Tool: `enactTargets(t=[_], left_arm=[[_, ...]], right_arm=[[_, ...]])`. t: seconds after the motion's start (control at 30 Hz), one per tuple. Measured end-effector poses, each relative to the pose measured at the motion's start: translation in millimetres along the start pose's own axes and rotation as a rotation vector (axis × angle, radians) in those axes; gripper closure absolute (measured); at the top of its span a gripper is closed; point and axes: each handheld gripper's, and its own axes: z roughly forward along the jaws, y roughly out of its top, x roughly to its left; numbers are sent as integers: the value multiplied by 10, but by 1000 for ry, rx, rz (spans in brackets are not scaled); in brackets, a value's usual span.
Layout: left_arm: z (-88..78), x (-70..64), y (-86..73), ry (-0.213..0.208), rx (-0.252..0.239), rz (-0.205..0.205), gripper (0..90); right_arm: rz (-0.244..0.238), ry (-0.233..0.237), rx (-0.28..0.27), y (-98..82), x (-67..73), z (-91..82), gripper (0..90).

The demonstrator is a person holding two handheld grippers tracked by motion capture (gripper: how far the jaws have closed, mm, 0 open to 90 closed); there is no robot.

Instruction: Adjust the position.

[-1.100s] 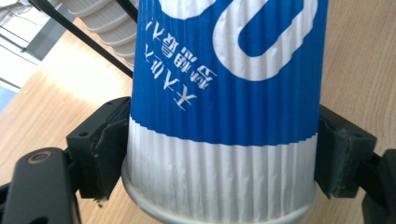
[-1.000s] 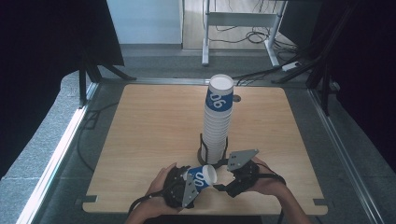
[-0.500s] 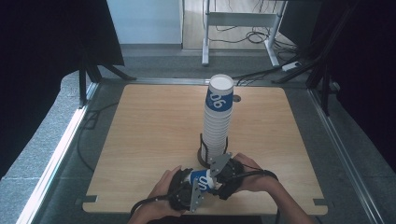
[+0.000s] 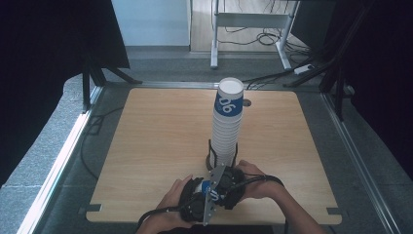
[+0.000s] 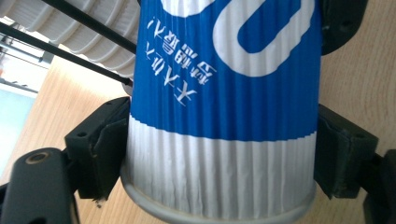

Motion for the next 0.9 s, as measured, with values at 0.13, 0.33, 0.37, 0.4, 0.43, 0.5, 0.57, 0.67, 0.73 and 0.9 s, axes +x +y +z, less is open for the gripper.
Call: enactTargets(t=[0.13,0.33,0.37,0.4,0.43,0.5,0.57,0.67,0.73,0.9], left_arm=[[5,17,9,4,-22,-37,135],[-77,117,-5,42,-55,-70,19],[-104,146,-19,36,-70,-86,16],[-120,168,-28,30,-77,-97,14],[-145,208,-47,21,-87,-114,14],[-181,276,-87,6,-98,-149,14],[-212,345,-133,-25,-120,-195,16],[-244,425,-192,-68,-166,-281,29],[-257,455,-212,-89,-190,-324,41],[-259,478,-223,-103,-212,-393,67]], right_arm=[[-1,-3,-21,-23,1,-22,270],[35,-31,-123,-111,-10,-145,271],[40,-31,-142,-130,-15,-162,271],[50,-40,-169,-160,-21,-197,271],[56,-41,-190,-179,-24,-216,272],[73,-56,-245,-233,-27,-266,272],[92,-63,-296,-279,-31,-314,272],[117,-85,-378,-346,-26,-376,271],[137,-88,-442,-391,-17,-400,272],[173,-99,-541,-473,0,-408,271]])
